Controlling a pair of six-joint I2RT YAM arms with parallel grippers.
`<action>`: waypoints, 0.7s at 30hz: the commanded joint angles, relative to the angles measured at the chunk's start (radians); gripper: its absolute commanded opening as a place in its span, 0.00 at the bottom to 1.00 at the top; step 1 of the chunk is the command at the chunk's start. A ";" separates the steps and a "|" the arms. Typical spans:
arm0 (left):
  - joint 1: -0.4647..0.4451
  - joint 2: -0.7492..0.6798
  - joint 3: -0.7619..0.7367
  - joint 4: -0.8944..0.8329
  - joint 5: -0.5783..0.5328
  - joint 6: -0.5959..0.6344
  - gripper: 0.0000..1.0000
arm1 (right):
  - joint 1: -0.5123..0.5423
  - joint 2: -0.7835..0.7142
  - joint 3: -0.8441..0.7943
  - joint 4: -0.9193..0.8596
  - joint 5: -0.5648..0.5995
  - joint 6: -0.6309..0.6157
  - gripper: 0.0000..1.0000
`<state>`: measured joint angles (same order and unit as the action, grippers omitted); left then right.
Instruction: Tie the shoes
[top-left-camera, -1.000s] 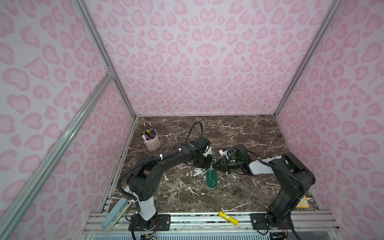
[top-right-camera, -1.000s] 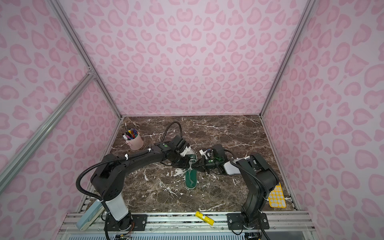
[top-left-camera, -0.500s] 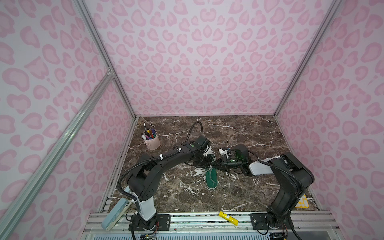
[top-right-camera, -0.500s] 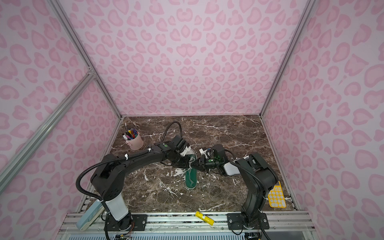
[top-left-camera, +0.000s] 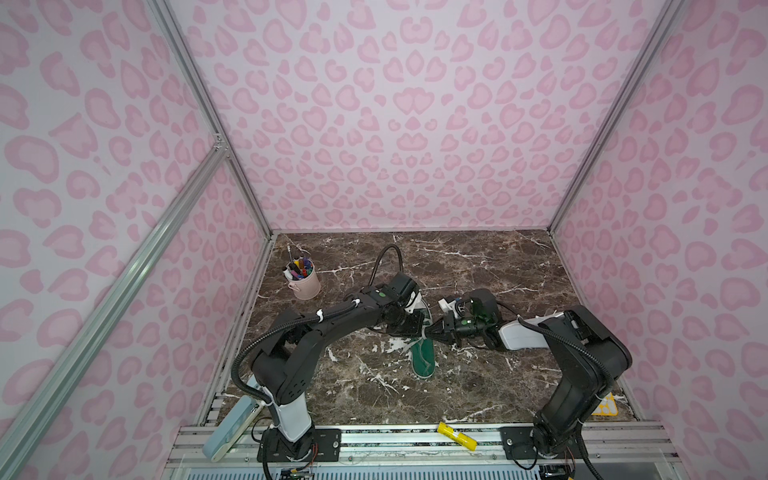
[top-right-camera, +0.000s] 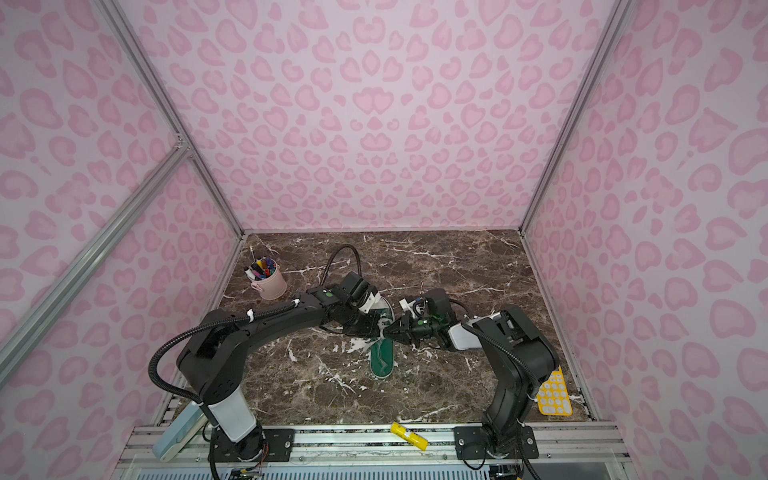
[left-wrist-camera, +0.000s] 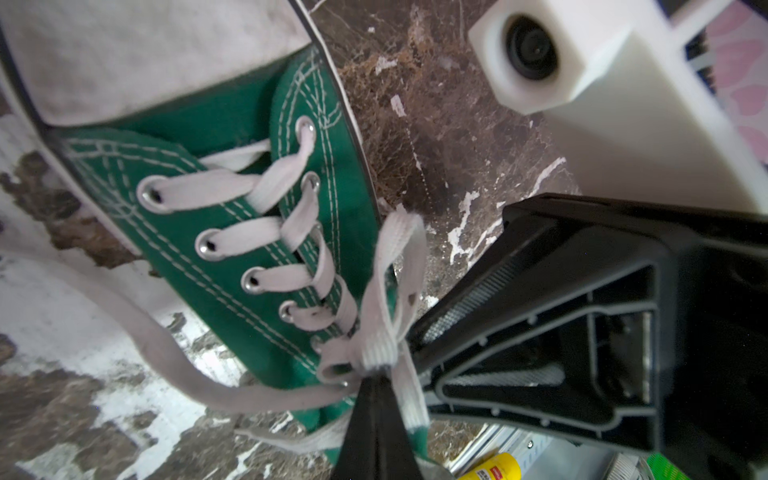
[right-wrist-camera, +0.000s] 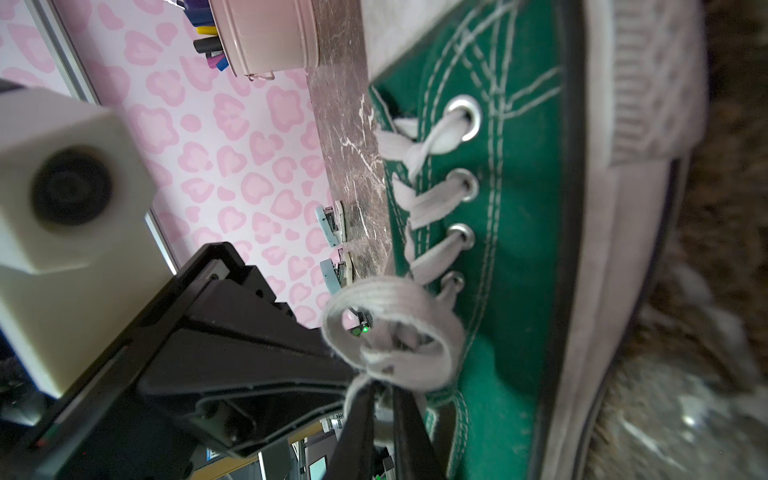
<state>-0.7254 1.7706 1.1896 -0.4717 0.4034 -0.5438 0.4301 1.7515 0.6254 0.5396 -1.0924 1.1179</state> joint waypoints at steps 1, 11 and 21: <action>0.000 -0.010 -0.010 0.054 0.032 -0.024 0.03 | 0.001 0.000 0.002 -0.002 0.000 -0.012 0.14; 0.022 -0.036 -0.079 0.173 0.074 -0.098 0.03 | 0.001 0.004 -0.003 0.027 -0.003 0.006 0.14; 0.031 -0.041 -0.110 0.239 0.103 -0.134 0.03 | 0.007 0.022 -0.013 0.117 -0.009 0.067 0.12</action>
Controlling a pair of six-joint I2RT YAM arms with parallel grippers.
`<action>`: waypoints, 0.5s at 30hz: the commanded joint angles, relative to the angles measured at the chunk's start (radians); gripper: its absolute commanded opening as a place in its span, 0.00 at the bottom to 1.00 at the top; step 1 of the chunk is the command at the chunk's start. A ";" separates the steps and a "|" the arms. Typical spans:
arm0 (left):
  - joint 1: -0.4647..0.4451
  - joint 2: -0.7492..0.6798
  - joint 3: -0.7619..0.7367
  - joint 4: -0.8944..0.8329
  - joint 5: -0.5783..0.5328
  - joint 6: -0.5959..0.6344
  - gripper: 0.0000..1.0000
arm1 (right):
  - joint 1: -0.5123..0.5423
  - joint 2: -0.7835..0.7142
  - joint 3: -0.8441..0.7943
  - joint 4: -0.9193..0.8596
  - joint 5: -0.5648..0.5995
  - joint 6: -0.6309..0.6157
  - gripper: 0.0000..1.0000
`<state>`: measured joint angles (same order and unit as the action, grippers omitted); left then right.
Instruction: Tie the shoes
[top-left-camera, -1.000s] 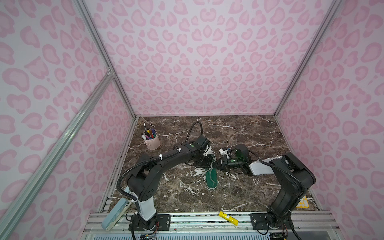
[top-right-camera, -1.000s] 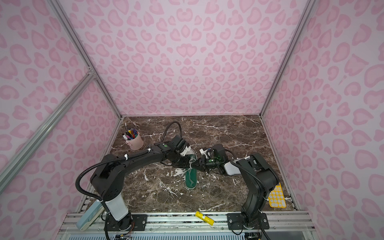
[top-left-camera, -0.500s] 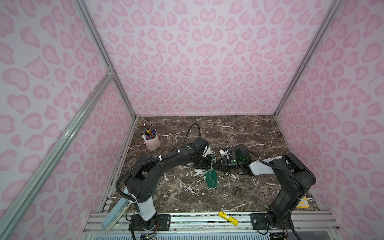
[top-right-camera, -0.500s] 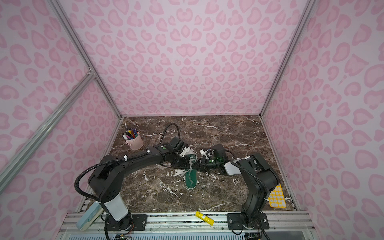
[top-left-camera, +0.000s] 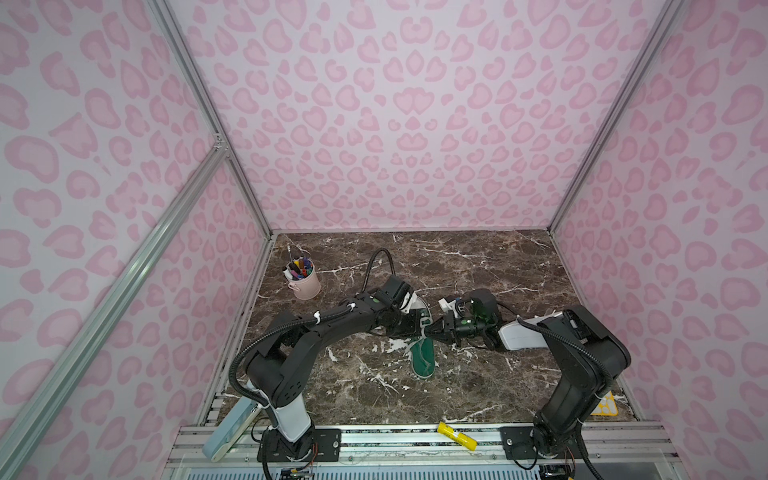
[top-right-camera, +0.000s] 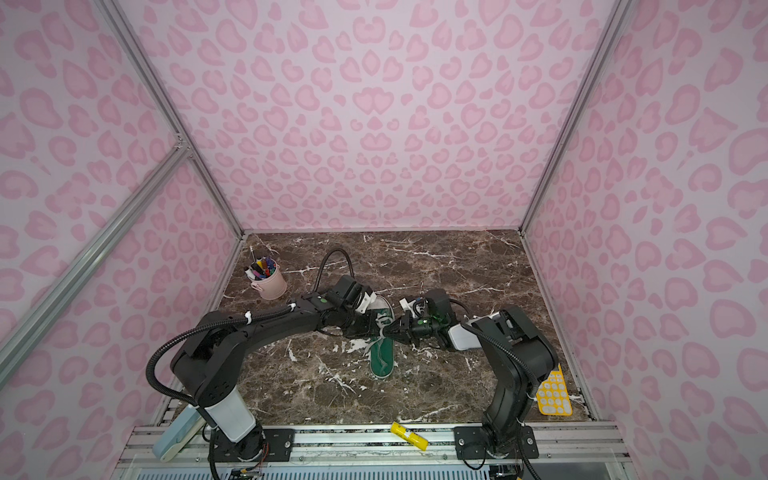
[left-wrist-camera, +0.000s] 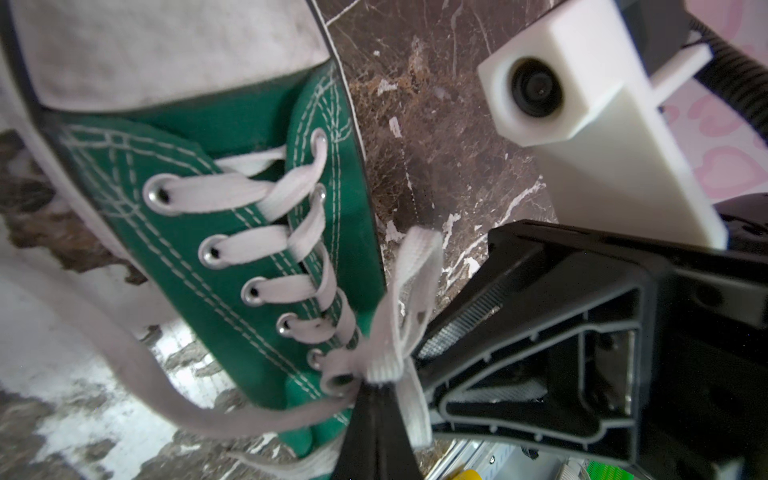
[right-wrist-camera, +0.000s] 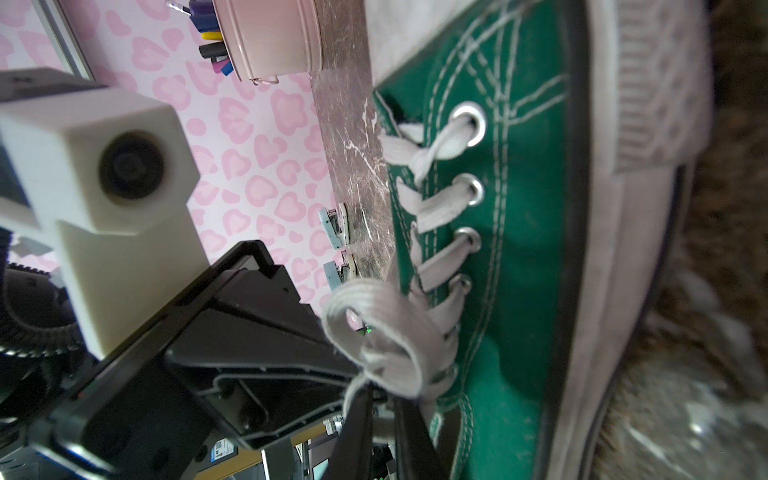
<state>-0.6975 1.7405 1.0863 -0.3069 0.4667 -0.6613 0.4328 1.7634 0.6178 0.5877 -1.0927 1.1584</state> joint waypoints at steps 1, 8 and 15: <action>0.003 -0.012 -0.009 0.077 0.041 -0.018 0.03 | 0.005 0.013 -0.006 0.075 -0.009 0.029 0.11; 0.006 -0.017 -0.014 0.079 0.040 -0.021 0.03 | 0.007 0.013 -0.010 0.072 -0.004 0.030 0.04; 0.016 -0.025 -0.014 0.066 0.033 -0.015 0.03 | 0.004 -0.005 -0.005 0.014 0.004 -0.004 0.00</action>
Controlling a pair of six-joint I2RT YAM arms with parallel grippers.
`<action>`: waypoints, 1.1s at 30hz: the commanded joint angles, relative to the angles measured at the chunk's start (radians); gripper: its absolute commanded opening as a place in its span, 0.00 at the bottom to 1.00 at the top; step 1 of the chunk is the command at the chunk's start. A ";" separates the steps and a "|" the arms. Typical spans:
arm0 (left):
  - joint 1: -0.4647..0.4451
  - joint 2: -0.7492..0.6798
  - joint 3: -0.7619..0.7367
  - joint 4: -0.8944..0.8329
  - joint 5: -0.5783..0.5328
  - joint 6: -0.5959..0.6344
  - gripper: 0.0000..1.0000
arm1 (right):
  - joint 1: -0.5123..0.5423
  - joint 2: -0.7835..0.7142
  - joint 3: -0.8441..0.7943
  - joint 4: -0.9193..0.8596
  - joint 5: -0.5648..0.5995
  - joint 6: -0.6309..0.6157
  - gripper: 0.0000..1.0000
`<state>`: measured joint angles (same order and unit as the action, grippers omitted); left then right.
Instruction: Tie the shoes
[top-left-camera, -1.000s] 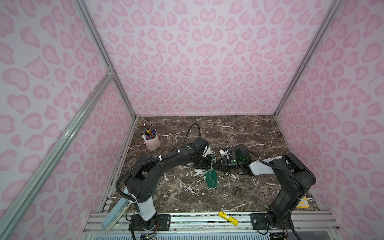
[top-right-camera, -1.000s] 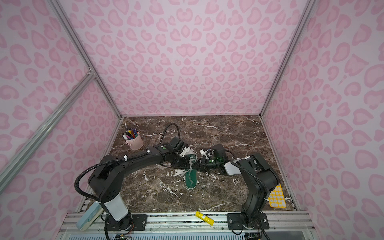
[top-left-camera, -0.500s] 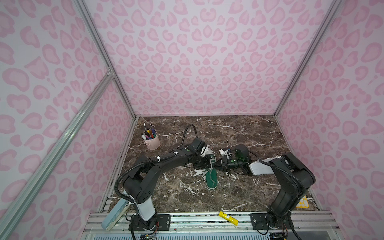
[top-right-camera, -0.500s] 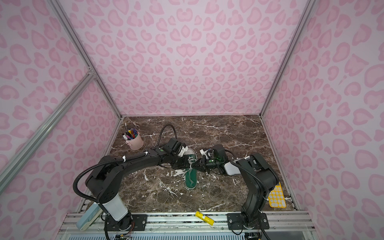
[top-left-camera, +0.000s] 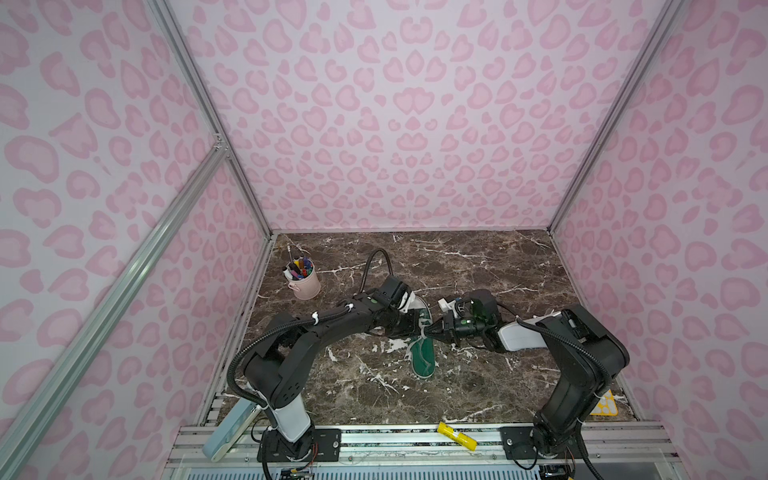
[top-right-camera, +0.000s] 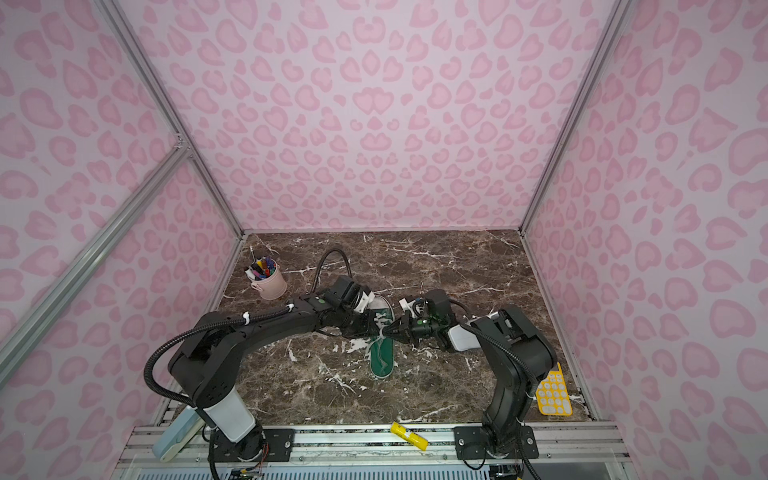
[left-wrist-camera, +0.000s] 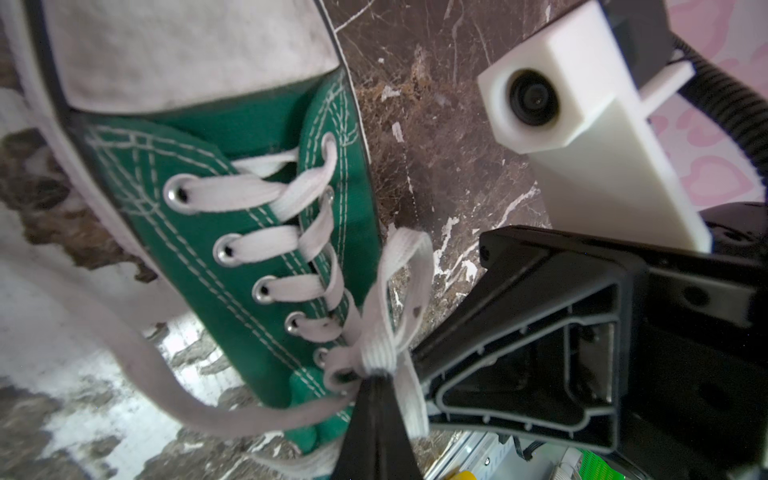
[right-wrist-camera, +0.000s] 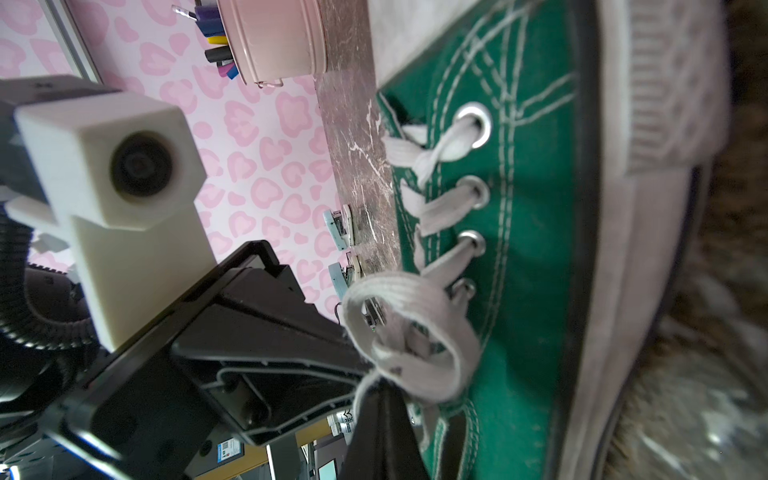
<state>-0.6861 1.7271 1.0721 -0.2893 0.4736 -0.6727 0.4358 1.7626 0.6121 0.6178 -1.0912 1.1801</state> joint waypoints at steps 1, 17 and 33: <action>0.008 -0.016 -0.004 0.048 0.026 -0.004 0.04 | 0.000 -0.009 0.001 -0.028 0.003 -0.035 0.00; 0.031 -0.034 -0.006 0.025 0.020 0.010 0.08 | -0.022 -0.049 0.019 -0.155 0.010 -0.112 0.00; 0.026 -0.023 -0.032 0.042 0.041 0.001 0.03 | -0.007 -0.012 0.003 -0.031 0.003 -0.035 0.05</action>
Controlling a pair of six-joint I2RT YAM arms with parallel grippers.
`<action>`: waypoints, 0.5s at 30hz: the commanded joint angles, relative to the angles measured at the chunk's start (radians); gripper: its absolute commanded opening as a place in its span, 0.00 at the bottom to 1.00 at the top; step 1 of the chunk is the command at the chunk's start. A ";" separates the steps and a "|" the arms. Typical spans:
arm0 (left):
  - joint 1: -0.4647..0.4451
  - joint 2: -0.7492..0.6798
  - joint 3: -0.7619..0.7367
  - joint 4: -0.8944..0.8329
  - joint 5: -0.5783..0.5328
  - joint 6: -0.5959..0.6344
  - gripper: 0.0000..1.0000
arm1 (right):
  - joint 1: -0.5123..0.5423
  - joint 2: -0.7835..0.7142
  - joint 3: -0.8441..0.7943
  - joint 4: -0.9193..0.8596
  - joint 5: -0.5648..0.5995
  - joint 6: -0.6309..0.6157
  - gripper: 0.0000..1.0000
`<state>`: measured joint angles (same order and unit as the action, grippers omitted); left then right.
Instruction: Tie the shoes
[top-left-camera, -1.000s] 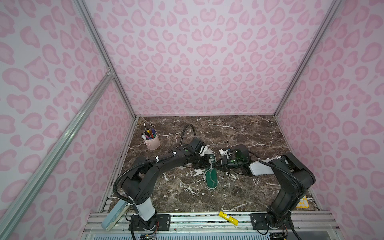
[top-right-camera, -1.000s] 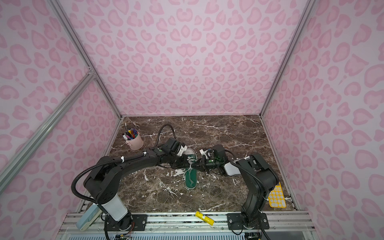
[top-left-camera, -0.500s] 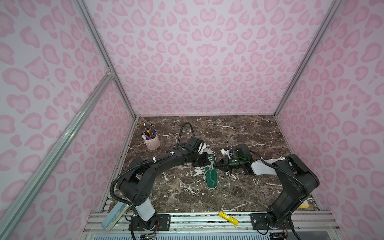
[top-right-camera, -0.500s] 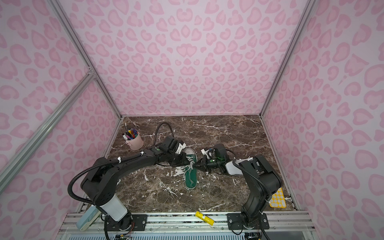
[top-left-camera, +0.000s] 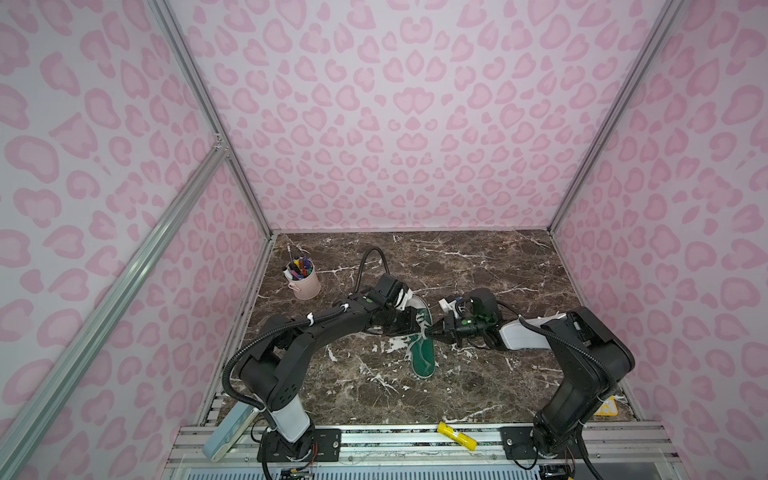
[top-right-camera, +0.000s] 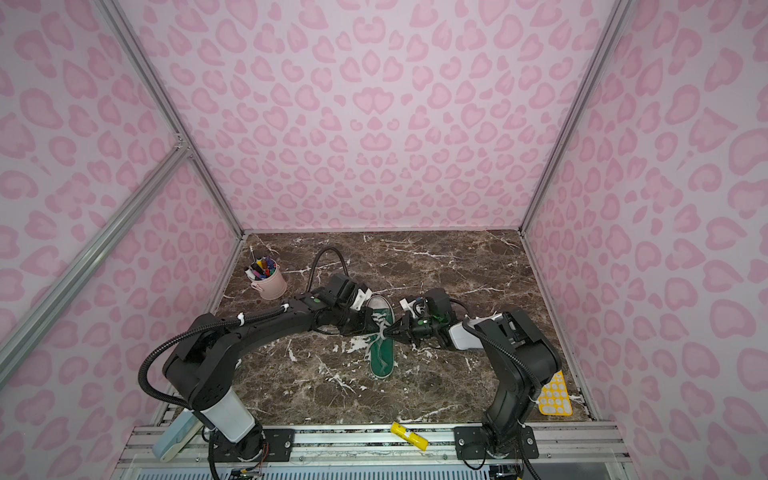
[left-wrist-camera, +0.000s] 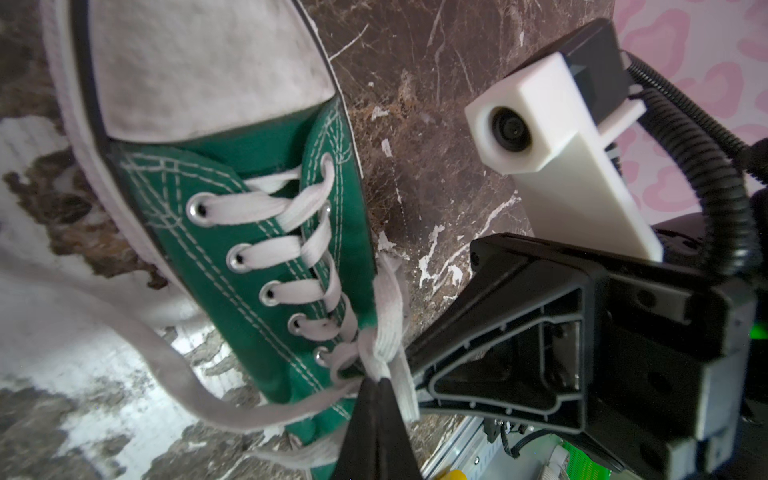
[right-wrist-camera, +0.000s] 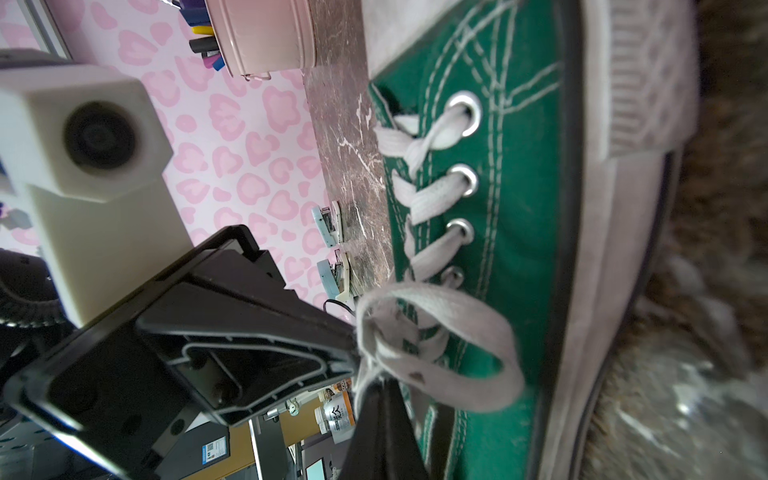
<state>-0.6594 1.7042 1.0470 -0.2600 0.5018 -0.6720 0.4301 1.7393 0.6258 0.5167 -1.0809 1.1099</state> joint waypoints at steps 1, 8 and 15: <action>0.000 0.001 -0.010 0.011 0.014 0.001 0.03 | 0.001 0.014 -0.013 0.085 -0.007 0.043 0.06; -0.002 0.001 -0.020 0.033 0.022 -0.011 0.03 | 0.006 0.019 -0.010 0.102 -0.005 0.056 0.13; -0.003 0.000 -0.023 0.061 0.036 -0.025 0.03 | 0.010 0.029 -0.010 0.106 -0.005 0.057 0.15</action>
<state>-0.6609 1.7042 1.0290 -0.2440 0.5205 -0.6872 0.4385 1.7599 0.6189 0.5888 -1.0809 1.1633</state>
